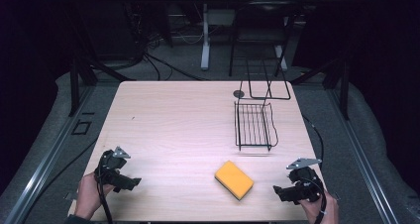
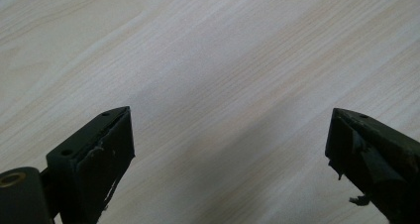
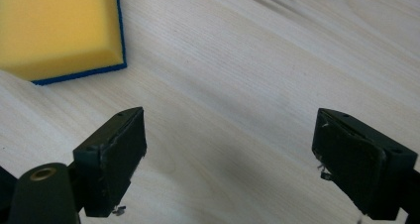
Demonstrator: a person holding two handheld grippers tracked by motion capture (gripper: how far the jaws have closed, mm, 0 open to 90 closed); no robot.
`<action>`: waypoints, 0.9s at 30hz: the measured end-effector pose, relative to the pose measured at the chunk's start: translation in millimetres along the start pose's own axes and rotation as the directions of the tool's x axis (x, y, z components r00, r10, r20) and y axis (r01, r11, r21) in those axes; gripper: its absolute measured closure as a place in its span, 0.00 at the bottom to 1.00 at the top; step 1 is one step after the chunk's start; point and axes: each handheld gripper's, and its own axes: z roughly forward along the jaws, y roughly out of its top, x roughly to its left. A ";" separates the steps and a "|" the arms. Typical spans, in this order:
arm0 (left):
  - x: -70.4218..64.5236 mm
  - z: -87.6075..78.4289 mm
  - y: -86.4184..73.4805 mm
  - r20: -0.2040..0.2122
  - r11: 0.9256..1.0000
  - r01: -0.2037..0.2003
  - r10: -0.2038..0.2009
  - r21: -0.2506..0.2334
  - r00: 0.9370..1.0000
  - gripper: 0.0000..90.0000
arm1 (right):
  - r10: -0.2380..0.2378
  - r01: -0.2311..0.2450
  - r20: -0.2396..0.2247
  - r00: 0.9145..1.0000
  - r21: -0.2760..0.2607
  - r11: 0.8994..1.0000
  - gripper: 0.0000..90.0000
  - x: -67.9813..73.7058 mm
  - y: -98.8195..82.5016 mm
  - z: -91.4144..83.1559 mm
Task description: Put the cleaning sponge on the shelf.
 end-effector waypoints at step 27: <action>-0.9 -0.1 0.1 0.006 1.000 -0.003 0.003 0.003 1.000 0.06 | -0.092 0.094 -0.043 0.995 0.036 0.995 0.00 30.8 14.1 7.3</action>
